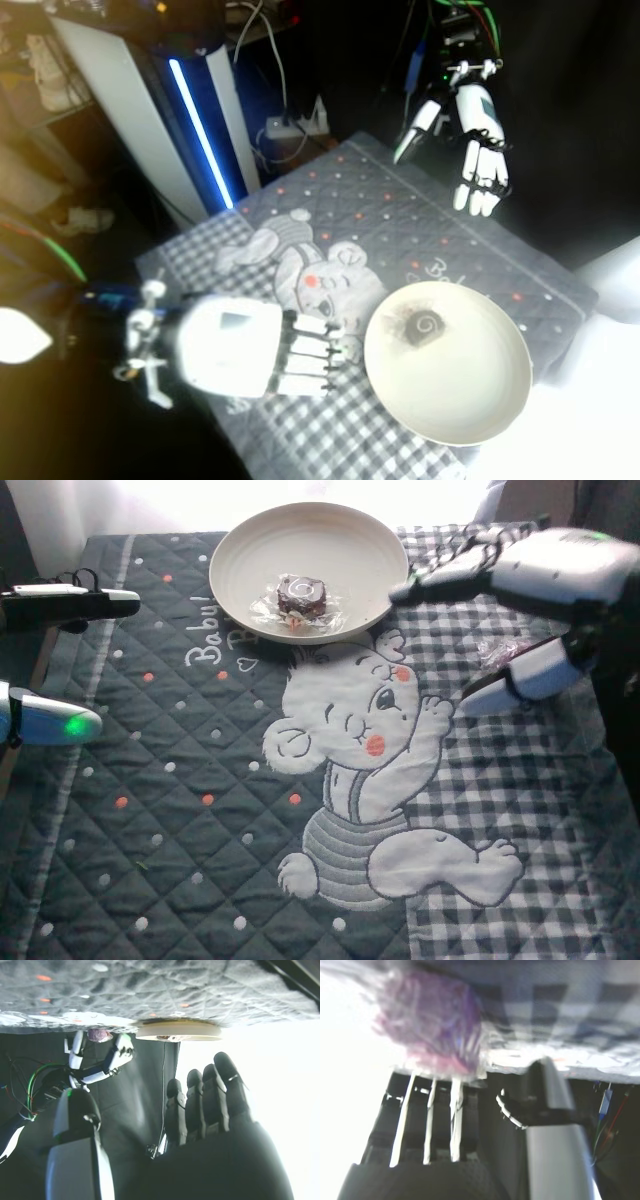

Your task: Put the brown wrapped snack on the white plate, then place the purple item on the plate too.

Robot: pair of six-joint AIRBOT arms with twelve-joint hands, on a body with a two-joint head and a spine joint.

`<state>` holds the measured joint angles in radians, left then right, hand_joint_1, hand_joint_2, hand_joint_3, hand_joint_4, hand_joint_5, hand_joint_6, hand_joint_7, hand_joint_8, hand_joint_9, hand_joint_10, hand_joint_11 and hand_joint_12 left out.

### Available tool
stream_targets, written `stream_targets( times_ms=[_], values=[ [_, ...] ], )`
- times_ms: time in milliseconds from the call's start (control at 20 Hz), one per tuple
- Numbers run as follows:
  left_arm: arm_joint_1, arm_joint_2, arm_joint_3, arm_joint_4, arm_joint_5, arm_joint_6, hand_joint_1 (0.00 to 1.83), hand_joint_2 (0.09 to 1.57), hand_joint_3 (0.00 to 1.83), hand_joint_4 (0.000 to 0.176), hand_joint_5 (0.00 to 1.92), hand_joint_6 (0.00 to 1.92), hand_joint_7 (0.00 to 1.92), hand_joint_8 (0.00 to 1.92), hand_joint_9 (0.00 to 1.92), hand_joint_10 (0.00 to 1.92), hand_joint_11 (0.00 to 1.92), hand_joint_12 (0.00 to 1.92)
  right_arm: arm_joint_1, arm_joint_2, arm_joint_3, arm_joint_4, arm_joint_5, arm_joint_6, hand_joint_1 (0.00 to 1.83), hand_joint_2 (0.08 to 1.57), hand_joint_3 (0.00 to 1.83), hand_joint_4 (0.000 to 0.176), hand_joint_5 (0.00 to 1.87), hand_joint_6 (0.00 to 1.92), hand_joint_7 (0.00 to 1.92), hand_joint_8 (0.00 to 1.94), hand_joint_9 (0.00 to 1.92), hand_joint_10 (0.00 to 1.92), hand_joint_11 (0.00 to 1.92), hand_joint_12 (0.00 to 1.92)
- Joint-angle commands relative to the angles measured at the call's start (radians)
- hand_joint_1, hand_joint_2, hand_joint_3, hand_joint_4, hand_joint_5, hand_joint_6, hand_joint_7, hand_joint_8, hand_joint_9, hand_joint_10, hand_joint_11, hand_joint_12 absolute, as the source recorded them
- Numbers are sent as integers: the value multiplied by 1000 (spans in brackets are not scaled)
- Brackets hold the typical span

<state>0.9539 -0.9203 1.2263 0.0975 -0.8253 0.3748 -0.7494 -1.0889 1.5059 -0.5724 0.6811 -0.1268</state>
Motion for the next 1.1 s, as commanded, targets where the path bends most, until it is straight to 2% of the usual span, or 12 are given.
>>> stream_targets(
  times_ms=[0, 50, 100, 150, 250, 550, 600, 700, 800, 850, 900, 1050],
  values=[
    [-4, -4, -1, -29, -115, -7, 717, 878, 0, 97, 371, 3, 336, 5, 287, 9, 0, 987, 8, 15, -3, 55, 91, 7, 868, 869, 0, 149, 210, 0, 241, 1, 205, 21, 0, 637],
    [0, -4, -2, -32, -118, -7, 722, 871, 0, 99, 379, 3, 348, 5, 297, 8, 0, 1032, 8, 30, -8, 59, 90, 7, 839, 851, 0, 127, 214, 1, 249, 2, 228, 15, 0, 689],
    [2, -4, -4, -35, -121, -8, 769, 876, 0, 94, 378, 1, 344, 1, 295, 5, 0, 1044, 8, 36, -11, 60, 89, 7, 887, 827, 0, 138, 215, 0, 245, 0, 241, 8, 0, 797],
    [6, -2, -6, -39, -124, -8, 790, 878, 1, 87, 374, 0, 340, 0, 288, 2, 0, 1043, 8, 41, -15, 62, 86, 7, 922, 824, 0, 105, 207, 0, 228, 0, 237, 4, 0, 779],
    [10, -1, -8, -42, -127, -8, 794, 869, 0, 90, 380, 2, 348, 3, 299, 6, 0, 1047, 8, 42, -19, 60, 74, 7, 915, 825, 0, 94, 198, 0, 221, 0, 240, 4, 0, 793],
    [15, -2, -11, -47, -132, -11, 707, 883, 0, 77, 383, 3, 335, 2, 301, 3, 0, 977, 8, 42, -15, 15, -24, -20, 978, 859, 1, 98, 401, 4, 459, 10, 554, 55, 121, 1325],
    [15, -2, -11, -47, -132, -11, 691, 892, 2, 62, 393, 3, 352, 4, 316, 6, 0, 955, 8, 42, -15, 10, -39, -23, 999, 862, 1, 65, 461, 7, 544, 25, 648, 99, 233, 1369],
    [17, -2, -12, -47, -133, -14, 754, 862, 0, 67, 405, 2, 366, 3, 334, 7, 0, 963, 7, 42, -15, -6, -63, -23, 1029, 850, 0, 52, 525, 6, 600, 12, 718, 262, 390, 1415],
    [19, -2, -12, -47, -133, -14, 821, 855, 0, 71, 400, 2, 361, 3, 351, 7, 0, 1040, 7, 46, -16, -38, -80, -21, 1030, 843, 0, 7, 522, 0, 617, 0, 587, 767, 541, 1570],
    [20, -2, -12, -47, -133, -14, 853, 841, 0, 63, 415, 7, 370, 6, 361, 10, 0, 1050, 8, 49, -17, -60, -88, -13, 1018, 841, 0, 1, 523, 0, 598, 0, 564, 708, 531, 1501],
    [20, -2, -12, -48, -133, -15, 809, 853, 0, 66, 416, 2, 368, 2, 364, 6, 0, 1095, 8, 51, -18, -67, -92, -7, 1072, 837, 1, 81, 554, 0, 599, 0, 721, 484, 601, 1358],
    [21, -2, -12, -49, -132, -16, 819, 851, 0, 83, 393, 0, 363, 2, 362, 4, 0, 1083, 8, 51, -18, -93, -106, -5, 1095, 850, 0, 89, 572, 0, 610, 0, 690, 726, 635, 1400]
  ],
)
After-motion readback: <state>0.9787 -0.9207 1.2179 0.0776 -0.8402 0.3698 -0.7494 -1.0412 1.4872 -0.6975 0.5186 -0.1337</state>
